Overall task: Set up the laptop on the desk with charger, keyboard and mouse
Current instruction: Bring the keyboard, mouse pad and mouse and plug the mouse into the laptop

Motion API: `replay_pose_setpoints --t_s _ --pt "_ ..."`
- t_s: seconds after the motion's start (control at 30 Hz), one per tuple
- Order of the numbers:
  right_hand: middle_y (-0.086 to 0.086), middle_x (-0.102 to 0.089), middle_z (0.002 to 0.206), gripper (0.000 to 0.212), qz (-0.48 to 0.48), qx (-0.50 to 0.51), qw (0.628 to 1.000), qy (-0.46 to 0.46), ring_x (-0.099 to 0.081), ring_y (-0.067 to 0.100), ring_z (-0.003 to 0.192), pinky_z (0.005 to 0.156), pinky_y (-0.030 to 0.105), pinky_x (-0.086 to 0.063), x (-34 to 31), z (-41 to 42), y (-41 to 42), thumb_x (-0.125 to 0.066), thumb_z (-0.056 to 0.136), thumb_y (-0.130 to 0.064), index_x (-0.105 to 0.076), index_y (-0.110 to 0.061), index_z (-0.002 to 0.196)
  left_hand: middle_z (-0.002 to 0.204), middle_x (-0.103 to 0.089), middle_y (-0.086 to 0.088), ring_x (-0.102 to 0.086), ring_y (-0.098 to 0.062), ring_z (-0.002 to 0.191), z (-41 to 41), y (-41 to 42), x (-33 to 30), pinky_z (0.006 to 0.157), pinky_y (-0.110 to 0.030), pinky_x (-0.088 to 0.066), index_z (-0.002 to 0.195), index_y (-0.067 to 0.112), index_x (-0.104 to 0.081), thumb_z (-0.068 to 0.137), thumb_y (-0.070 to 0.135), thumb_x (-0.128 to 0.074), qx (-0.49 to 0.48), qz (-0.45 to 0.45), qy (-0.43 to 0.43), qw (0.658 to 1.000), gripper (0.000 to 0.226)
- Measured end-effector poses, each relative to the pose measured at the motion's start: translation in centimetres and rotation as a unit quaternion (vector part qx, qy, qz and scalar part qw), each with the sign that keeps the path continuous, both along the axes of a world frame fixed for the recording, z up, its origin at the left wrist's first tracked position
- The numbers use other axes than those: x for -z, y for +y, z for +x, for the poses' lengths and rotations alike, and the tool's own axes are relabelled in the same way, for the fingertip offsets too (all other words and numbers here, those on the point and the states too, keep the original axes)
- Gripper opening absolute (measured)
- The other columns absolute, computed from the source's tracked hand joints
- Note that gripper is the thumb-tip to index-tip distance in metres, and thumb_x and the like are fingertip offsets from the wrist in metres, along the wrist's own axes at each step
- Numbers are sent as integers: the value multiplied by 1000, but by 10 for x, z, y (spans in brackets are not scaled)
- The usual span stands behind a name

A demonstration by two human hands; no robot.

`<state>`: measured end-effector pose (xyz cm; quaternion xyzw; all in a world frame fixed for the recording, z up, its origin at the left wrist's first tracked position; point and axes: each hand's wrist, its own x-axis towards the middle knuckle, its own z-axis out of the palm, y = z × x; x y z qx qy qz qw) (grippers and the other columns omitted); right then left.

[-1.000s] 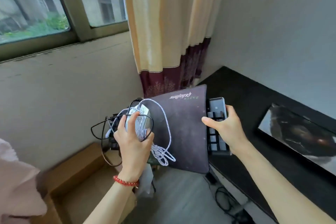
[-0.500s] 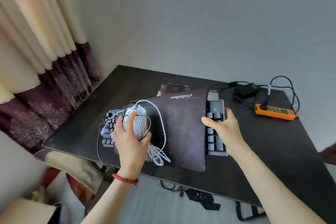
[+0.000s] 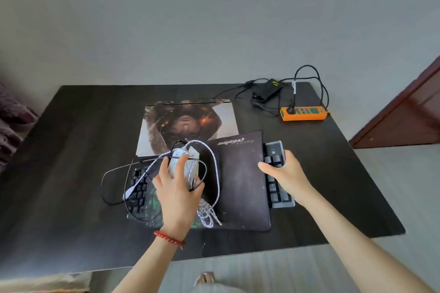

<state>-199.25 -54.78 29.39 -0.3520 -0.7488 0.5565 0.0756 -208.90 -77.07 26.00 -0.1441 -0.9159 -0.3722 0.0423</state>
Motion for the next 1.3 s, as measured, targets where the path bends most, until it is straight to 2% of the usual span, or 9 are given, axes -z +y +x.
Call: replay_pose_setpoints --t_s 0.17,0.33,0.5,0.67,0.77,1.03,1.1,1.17,1.3 --pt "-6 -62 100 45 60 -39 991 -110 -58 11 93 73 28 -44 27 2 25 -67 75 -43 -50 -19 110 146 -26 -17 -28 -34 122 0 19 20 98 -46 -29 128 33 -43 69 18 -73 48 -30 -25 998 68" --pt "4 -47 135 71 78 -71 976 -189 -47 23 117 94 35 -40 63 -8 45 -62 82 -44 -31 -9 136 147 -24 -16 -30 -38 119 4 34 39 95 -49 -34 131 32 -43 68 20 -73 48 -82 -58 994 70" --pt "15 -42 137 73 68 -128 957 -252 -45 28 122 100 38 -40 100 -25 62 -56 87 -42 -25 0 138 147 -25 -16 -32 -40 119 0 52 56 93 -53 -36 132 31 -44 67 23 -77 32 -134 -77 988 74" --pt "21 -25 146 78 65 -161 939 -297 -33 35 132 106 40 -33 119 -40 70 -51 91 -41 -12 2 142 147 -26 -16 -33 -39 118 4 63 65 92 -53 -38 131 32 -44 66 23 -78 27 -157 -87 983 74" --pt "24 -26 139 75 90 -179 923 -327 -35 38 128 106 40 -34 128 -39 70 -51 90 -43 -19 7 138 147 -25 -17 -33 -39 119 3 66 68 92 -54 -37 131 31 -44 66 22 -78 17 -169 -96 981 74" --pt "20 -30 134 69 139 -166 918 -332 -31 36 126 102 42 -36 132 -46 58 -53 89 -41 -26 3 134 150 -17 -14 -26 -36 125 -5 56 81 95 -55 -36 132 35 -38 70 26 -75 16 -194 -125 973 73" --pt "15 -27 138 68 203 -164 910 -321 -26 33 129 102 43 -34 130 -48 52 -54 88 -40 -24 -6 140 151 -13 -14 -25 -36 126 -6 52 84 95 -54 -36 133 35 -36 72 26 -74 16 -198 -134 971 72" --pt "9 -25 141 59 264 -178 898 -303 -23 31 131 103 46 -31 128 -51 44 -53 88 -38 -34 -13 137 152 -8 -14 -26 -36 125 -7 51 85 94 -52 -38 133 34 -34 73 27 -73 15 -201 -145 969 72" --pt "10 -39 137 43 258 -108 931 -232 -28 29 131 106 41 -31 120 -59 28 -55 88 -30 -49 -5 122 153 3 -14 -27 -36 121 -11 53 83 92 -52 -40 133 35 -28 72 26 -69 18 -211 -174 962 74"
